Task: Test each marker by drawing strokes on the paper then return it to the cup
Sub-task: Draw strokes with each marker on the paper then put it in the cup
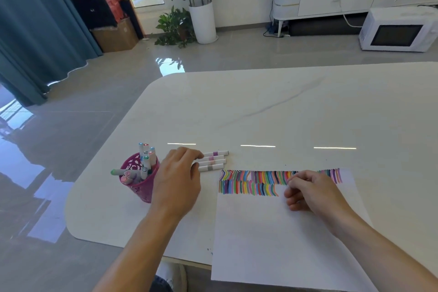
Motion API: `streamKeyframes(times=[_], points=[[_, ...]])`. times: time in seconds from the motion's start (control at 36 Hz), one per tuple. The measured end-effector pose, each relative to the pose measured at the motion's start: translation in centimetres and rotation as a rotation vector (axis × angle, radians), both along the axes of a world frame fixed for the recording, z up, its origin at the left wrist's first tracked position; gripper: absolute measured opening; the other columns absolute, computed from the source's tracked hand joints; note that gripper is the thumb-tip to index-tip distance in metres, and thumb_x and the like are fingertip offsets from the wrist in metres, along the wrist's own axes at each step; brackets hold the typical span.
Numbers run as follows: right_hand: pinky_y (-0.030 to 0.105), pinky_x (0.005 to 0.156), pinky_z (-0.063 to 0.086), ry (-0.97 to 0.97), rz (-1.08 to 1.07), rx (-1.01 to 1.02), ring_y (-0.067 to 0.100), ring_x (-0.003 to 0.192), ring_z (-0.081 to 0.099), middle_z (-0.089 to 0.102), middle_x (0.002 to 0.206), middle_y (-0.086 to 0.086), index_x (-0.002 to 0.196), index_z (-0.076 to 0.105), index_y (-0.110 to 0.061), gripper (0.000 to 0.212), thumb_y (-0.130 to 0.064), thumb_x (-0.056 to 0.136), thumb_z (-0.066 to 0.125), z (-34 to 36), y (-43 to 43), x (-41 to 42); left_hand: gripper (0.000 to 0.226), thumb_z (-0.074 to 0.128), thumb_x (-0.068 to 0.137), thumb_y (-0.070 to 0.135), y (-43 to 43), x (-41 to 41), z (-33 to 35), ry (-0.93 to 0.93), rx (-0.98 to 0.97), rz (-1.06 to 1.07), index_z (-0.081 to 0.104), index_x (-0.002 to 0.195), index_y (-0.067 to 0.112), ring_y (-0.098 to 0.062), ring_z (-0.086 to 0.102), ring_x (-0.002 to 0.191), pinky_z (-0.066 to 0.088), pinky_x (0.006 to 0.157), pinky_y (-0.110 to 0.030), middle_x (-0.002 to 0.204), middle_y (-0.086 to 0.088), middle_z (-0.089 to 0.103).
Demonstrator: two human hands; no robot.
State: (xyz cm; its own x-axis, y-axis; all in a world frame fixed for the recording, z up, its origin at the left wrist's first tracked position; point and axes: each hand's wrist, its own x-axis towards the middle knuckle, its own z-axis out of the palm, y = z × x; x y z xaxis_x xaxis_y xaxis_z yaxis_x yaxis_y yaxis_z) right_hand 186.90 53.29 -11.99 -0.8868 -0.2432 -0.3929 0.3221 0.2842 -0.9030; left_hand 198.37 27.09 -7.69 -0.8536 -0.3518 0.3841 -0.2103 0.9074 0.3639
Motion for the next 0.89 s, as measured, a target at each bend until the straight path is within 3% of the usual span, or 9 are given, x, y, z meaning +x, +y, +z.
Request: streamKeyframes(times=[0.11, 0.25, 0.36, 0.64, 0.78, 0.89], points=[[0.036, 0.059, 0.06, -0.015, -0.005, -0.001, 0.024, 0.056, 0.068, 0.074, 0.068, 0.013, 0.09, 0.07, 0.003, 0.012, -0.001, 0.092, 0.058, 0.2, 0.0, 0.0, 0.032, 0.05, 0.096, 0.002, 0.2, -0.7, -1.0, -0.098, 0.054, -0.041, 0.068, 0.115, 0.02, -0.013, 0.058, 0.106, 0.048, 0.084, -0.028, 0.113, 0.009, 0.065], [0.036, 0.059, 0.06, -0.026, -0.012, -0.01, 0.023, 0.056, 0.068, 0.074, 0.067, 0.012, 0.089, 0.069, 0.003, 0.012, -0.002, 0.093, 0.058, 0.5, 0.1, 0.1, 0.043, 0.046, 0.097, 0.004, 0.2, -1.2, -2.2, -0.246, 0.072, -0.006, 0.057, 0.131, 0.026, -0.015, 0.052, 0.122, 0.048, 0.09, -0.031, 0.136, 0.009, 0.056], [0.034, 0.057, 0.059, -0.028, -0.014, -0.015, 0.022, 0.056, 0.067, 0.074, 0.068, 0.011, 0.089, 0.069, 0.003, 0.012, -0.003, 0.093, 0.059, 0.5, 0.1, 0.2, 0.041, 0.044, 0.099, 0.01, 0.1, -1.4, -3.1, -0.339, 0.091, -0.015, 0.054, 0.136, 0.027, -0.018, 0.049, 0.126, 0.048, 0.097, -0.036, 0.141, 0.008, 0.051], [0.034, 0.058, 0.062, -0.037, -0.042, -0.03, 0.021, 0.057, 0.07, 0.076, 0.069, 0.011, 0.089, 0.068, 0.001, 0.011, -0.003, 0.094, 0.058, 0.4, 0.0, 0.1, 0.022, 0.059, 0.097, 0.025, -0.1, -1.9, -3.9, -0.386, 0.049, 0.017, 0.066, 0.118, 0.024, -0.017, 0.053, 0.113, 0.05, 0.084, -0.037, 0.115, 0.008, 0.058], [0.033, 0.057, 0.062, -0.035, -0.051, -0.038, 0.022, 0.057, 0.071, 0.076, 0.071, 0.013, 0.089, 0.068, 0.001, 0.012, -0.002, 0.095, 0.058, 0.4, 0.0, 0.2, 0.019, 0.056, 0.1, 0.034, 0.2, -2.0, -3.7, -0.357, 0.047, 0.019, 0.07, 0.108, 0.024, -0.017, 0.059, 0.099, 0.052, 0.076, -0.036, 0.106, 0.009, 0.062], [0.033, 0.057, 0.062, -0.023, -0.05, -0.041, 0.023, 0.058, 0.072, 0.076, 0.071, 0.013, 0.09, 0.067, 0.002, 0.011, -0.002, 0.094, 0.058, 0.4, 0.0, 0.2, 0.017, 0.054, 0.101, 0.025, 0.4, -2.2, -3.4, -0.309, 0.089, 0.038, 0.069, 0.108, 0.02, -0.019, 0.059, 0.098, 0.049, 0.077, -0.034, 0.108, 0.005, 0.061]])
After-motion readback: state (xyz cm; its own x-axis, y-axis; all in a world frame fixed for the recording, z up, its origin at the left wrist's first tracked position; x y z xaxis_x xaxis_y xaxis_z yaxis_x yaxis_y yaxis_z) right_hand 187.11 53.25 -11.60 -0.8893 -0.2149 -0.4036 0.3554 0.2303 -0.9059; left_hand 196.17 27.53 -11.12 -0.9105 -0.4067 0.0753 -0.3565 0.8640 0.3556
